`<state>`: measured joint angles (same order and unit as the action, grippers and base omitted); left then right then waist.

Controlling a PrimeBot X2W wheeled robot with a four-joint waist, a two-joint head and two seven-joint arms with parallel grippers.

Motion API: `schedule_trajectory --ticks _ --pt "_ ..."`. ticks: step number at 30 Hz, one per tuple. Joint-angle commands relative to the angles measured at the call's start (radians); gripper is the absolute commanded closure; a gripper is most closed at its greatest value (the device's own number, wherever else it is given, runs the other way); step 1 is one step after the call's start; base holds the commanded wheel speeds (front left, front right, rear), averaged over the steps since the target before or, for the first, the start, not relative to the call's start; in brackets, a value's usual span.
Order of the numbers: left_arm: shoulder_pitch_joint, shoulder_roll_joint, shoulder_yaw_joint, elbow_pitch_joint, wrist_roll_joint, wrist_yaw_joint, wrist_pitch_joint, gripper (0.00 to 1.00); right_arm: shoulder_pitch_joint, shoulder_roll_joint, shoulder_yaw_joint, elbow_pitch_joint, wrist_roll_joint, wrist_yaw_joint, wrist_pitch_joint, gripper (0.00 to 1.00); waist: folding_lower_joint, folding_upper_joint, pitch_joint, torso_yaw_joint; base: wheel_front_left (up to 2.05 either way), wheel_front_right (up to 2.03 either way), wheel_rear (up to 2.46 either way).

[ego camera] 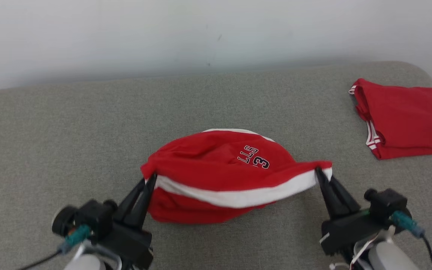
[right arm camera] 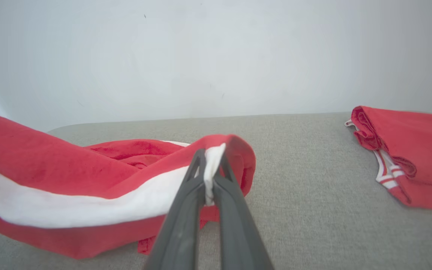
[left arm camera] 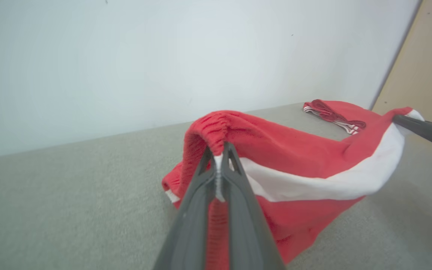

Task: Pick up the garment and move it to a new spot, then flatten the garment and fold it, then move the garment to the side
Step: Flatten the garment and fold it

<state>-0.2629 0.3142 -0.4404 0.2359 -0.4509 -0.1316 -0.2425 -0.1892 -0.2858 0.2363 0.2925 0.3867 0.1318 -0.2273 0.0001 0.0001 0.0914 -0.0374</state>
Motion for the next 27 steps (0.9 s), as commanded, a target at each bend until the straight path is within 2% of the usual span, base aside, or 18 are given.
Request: schedule_trajectory --ticks 1,7,12,19,20,27 --pt "-0.054 0.02 -0.009 -0.012 -0.01 0.002 0.015 1.0 -0.035 -0.014 -0.003 -0.009 0.005 -0.003 0.007 1.0 -0.0001 -0.0001 0.03 -0.007 0.0 0.0 0.0" --pt "-0.38 0.074 -0.049 -0.038 -0.109 0.002 0.109 1.0 -0.304 -0.063 -0.007 -0.025 0.047 -0.003 0.06 1.0 -0.0001 -0.0001 0.151 -0.018 0.0 0.0 0.0" --pt "-0.689 0.104 -0.061 0.016 -0.195 0.002 0.175 1.0 -0.587 -0.085 -0.01 -0.008 0.101 -0.003 0.104 1.0 -0.0001 -0.0001 0.277 -0.03 0.0 0.0 0.0" --pt "-1.09 0.118 -0.096 0.135 -0.264 0.002 0.239 1.0 -0.994 -0.093 0.008 0.06 0.157 -0.003 0.178 1.0 -0.0001 -0.0001 0.434 -0.063 0.0 0.0 0.0" --pt "-1.09 0.118 -0.096 0.135 -0.264 0.002 0.239 1.0 -0.994 -0.093 0.008 0.06 0.157 -0.003 0.178 1.0 -0.0001 -0.0001 0.434 -0.063 0.0 0.0 0.0" --pt "-1.417 0.115 -0.147 0.259 -0.301 0.002 0.25 1.0 -1.331 -0.077 0.002 0.204 0.209 -0.003 0.231 1.0 -0.0001 -0.0001 0.537 -0.089 0.0 0.0 0.0"
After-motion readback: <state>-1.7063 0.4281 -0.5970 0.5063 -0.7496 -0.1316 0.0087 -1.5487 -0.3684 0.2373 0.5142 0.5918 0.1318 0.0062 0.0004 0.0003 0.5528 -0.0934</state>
